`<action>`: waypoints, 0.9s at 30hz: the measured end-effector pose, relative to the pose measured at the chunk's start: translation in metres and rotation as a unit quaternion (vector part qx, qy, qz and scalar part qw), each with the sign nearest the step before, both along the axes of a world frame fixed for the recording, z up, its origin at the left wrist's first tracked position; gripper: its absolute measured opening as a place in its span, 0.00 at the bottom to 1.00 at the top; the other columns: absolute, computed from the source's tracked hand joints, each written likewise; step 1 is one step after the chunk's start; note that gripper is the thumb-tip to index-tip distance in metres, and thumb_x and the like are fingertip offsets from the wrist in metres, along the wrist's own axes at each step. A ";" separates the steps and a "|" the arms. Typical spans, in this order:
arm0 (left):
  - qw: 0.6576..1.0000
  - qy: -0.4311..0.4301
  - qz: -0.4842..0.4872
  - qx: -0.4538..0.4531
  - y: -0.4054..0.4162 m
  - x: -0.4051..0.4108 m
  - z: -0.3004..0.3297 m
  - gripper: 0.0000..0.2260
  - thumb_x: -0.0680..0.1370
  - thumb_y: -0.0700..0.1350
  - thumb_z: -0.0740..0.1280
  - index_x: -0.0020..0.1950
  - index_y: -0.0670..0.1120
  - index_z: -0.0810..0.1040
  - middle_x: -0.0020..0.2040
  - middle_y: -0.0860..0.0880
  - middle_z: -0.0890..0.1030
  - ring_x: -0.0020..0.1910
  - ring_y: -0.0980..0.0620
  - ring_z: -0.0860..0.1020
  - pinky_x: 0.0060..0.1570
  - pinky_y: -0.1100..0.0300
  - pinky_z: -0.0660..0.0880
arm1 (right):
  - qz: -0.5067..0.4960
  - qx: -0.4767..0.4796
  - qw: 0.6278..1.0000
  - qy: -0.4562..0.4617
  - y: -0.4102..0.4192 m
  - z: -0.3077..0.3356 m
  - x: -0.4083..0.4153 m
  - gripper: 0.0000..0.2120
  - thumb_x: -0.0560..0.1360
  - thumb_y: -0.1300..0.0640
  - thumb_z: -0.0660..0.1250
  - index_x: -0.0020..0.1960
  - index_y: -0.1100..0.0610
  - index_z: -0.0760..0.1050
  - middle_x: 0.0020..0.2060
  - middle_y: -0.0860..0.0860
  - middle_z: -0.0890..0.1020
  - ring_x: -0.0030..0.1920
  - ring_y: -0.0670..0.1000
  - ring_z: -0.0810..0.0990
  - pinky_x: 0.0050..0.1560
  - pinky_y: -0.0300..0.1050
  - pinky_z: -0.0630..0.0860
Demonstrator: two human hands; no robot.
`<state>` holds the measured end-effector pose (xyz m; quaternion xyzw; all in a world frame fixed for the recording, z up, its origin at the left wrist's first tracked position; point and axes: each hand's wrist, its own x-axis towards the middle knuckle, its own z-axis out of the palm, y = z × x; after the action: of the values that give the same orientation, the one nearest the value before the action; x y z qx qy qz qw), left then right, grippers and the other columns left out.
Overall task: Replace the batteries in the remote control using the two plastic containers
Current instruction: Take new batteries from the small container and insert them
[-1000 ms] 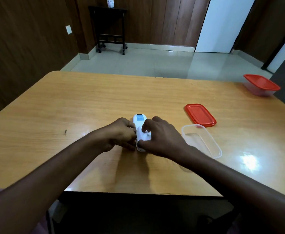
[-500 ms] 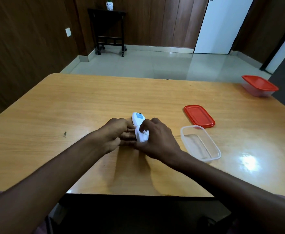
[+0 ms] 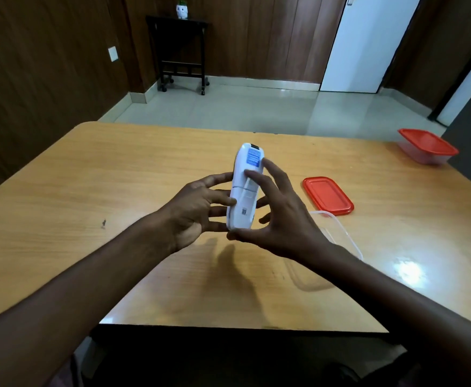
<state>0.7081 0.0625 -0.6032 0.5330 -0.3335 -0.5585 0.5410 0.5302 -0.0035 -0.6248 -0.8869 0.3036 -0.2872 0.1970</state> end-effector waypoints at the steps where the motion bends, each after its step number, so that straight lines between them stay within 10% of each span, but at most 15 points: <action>1: 1.000 -0.021 -0.010 -0.001 0.000 -0.004 -0.001 0.22 0.78 0.31 0.65 0.67 0.51 0.78 0.54 0.43 0.85 0.51 0.42 0.85 0.45 0.45 0.81 | -0.007 -0.002 0.999 0.036 -0.002 0.003 -0.003 0.58 0.57 0.36 0.82 0.80 0.42 0.56 0.82 0.46 0.46 0.51 0.55 0.83 0.43 0.53 0.83; 6: 0.996 -0.076 -0.046 -0.004 0.002 -0.013 -0.005 0.22 0.77 0.31 0.65 0.66 0.52 0.78 0.49 0.45 0.85 0.51 0.41 0.84 0.45 0.46 0.81 | -0.030 -0.074 0.985 0.153 -0.007 0.013 -0.011 0.72 0.51 0.25 0.77 0.82 0.40 0.39 0.81 0.53 0.35 0.38 0.55 0.77 0.36 0.41 0.71; 12: 0.993 -0.085 -0.079 -0.011 0.007 -0.013 -0.007 0.22 0.78 0.31 0.66 0.67 0.51 0.77 0.49 0.45 0.86 0.49 0.42 0.84 0.47 0.45 0.82 | -0.030 -0.112 0.980 0.162 -0.001 0.019 -0.008 0.56 0.49 0.25 0.75 0.71 0.45 0.65 0.72 0.57 0.57 0.30 0.57 0.75 0.32 0.40 0.69; 21: 0.992 -0.024 -0.110 0.049 0.008 -0.007 0.001 0.15 0.81 0.43 0.62 0.65 0.50 0.81 0.60 0.40 0.84 0.55 0.39 0.83 0.51 0.46 0.78 | -0.003 -0.104 0.990 0.092 0.003 0.017 -0.010 0.54 0.52 0.25 0.75 0.68 0.52 0.64 0.69 0.55 0.62 0.27 0.55 0.72 0.28 0.41 0.67; 27: 0.998 -0.007 -0.018 0.063 -0.001 -0.006 -0.004 0.12 0.76 0.40 0.72 0.60 0.42 0.84 0.51 0.44 0.85 0.48 0.46 0.83 0.47 0.50 0.82 | 0.066 -0.051 0.996 0.046 -0.008 0.004 -0.012 0.48 0.61 0.37 0.79 0.70 0.57 0.60 0.71 0.52 0.68 0.61 0.56 0.81 0.45 0.54 0.83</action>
<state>0.7024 0.0619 -0.6076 0.5635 -0.3111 -0.5844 0.4941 0.5181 -0.0117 -0.6204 -0.9260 0.2386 -0.2475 0.1561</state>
